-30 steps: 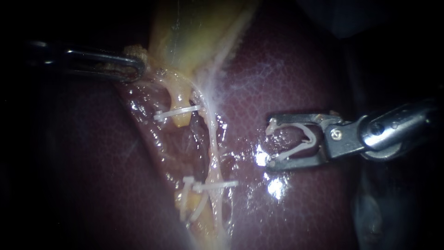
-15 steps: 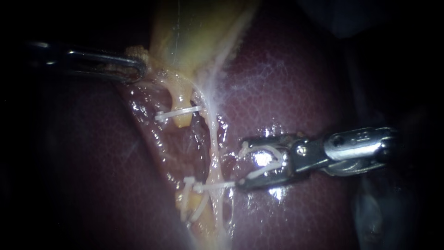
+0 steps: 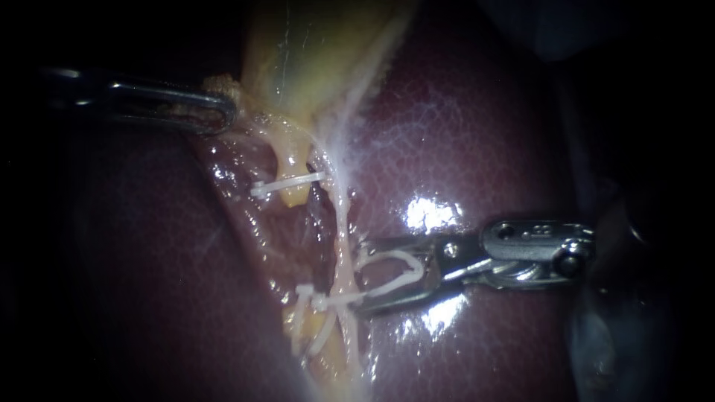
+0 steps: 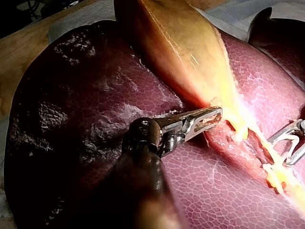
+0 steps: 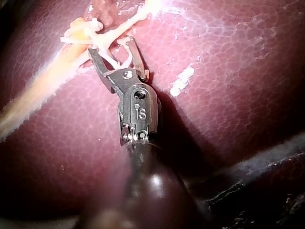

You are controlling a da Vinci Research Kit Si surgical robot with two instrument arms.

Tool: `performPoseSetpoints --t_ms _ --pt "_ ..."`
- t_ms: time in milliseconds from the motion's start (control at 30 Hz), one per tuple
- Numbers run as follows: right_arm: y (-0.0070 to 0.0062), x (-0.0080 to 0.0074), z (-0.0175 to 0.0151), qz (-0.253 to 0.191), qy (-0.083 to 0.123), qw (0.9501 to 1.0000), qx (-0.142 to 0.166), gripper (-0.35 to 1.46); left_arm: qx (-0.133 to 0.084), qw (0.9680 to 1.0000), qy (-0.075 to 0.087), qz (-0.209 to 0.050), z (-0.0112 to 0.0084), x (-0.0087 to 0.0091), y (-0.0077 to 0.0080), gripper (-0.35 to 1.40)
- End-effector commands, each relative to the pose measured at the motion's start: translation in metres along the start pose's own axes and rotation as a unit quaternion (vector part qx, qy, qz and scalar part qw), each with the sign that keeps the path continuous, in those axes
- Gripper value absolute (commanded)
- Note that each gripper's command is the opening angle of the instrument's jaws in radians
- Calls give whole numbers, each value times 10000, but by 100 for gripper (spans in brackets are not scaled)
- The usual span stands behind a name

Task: Clipping second clip right tube

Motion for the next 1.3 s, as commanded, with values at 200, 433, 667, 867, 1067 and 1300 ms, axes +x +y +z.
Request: performPoseSetpoints --t_ms 200,433,667,867,1067,1300 --pt "0 6 13 453 407 9971 453 48 -5 10000 -1 -1 0 0 0 -35" --pt "-9 15 28 892 827 9879 961 48 -8 10000 -2 0 1 0 0 -35" --pt "-34 24 29 1037 986 9817 1254 48 -7 10000 -2 1 1 0 0 -35" --pt "-53 39 18 1076 1097 9786 1368 47 -6 10000 -1 1 0 1 0 -35" --pt "-58 48 8 1110 1128 9774 1405 45 9 10000 3 1 0 1 0 -35" --pt "-55 49 4 1133 1178 9773 1349 41 8 10000 2 0 1 0 0 -35"
